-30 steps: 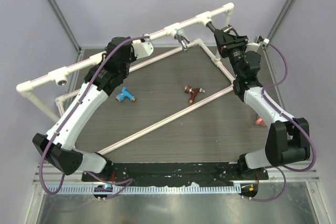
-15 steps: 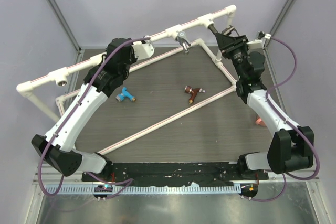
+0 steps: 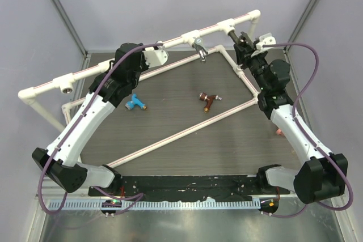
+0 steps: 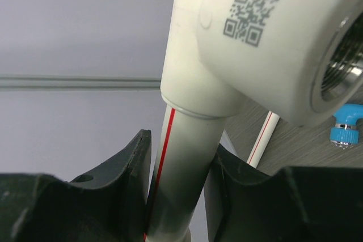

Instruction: Install the water faucets

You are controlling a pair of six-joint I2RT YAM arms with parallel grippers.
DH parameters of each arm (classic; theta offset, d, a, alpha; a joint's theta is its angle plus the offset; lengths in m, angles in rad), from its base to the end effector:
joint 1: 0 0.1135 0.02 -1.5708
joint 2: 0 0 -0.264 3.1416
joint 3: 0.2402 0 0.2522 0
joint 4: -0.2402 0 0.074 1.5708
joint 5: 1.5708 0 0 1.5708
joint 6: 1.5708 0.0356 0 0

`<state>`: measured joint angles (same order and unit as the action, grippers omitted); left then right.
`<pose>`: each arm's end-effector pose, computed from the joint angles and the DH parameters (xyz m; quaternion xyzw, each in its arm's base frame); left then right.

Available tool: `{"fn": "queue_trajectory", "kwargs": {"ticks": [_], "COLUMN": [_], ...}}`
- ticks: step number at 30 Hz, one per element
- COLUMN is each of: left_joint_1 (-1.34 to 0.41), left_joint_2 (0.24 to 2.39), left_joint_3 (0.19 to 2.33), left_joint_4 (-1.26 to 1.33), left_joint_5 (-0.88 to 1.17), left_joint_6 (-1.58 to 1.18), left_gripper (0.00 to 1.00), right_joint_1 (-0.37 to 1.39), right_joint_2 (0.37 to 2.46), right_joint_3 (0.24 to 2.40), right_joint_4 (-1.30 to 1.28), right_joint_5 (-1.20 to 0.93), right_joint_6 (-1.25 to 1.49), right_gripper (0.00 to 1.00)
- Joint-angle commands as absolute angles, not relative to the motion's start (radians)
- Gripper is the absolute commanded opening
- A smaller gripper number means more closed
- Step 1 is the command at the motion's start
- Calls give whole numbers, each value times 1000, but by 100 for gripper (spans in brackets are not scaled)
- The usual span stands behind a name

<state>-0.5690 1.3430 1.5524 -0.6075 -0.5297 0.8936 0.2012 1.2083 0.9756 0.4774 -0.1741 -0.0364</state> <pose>0.2490 -0.1379 0.4397 0.4291 0.6951 0.3015 0.4918 0.2774 0.0629 0.3887 -0.1407 0.6007 0.1180 0.7781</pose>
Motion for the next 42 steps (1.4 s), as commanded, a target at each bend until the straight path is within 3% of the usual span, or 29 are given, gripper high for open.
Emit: {"fn": "queue_trajectory", "kwargs": {"ticks": [1,12,31,42], "left_joint_1": [-604,-614,-632,-634], "left_joint_2": [1269,1253,1247,1247], "left_joint_3": [1555,1554,1552,1552], "left_joint_4": [-591,-592,-591,-594], "left_joint_5": [-466,-449,-449,-451], "left_joint_6": [693,690,690,690], "left_gripper": [0,0,0,0], "right_joint_1": [256,267,267,267], "right_joint_2": [1210,1259,1318,1351], "right_joint_3": [965,991,893,882], "right_joint_4": [474,604,779,807], "right_joint_5": [-163,-153,104,141], "right_joint_6": [-373,-14,1113,1506], "right_gripper": [1,1,1,1]}}
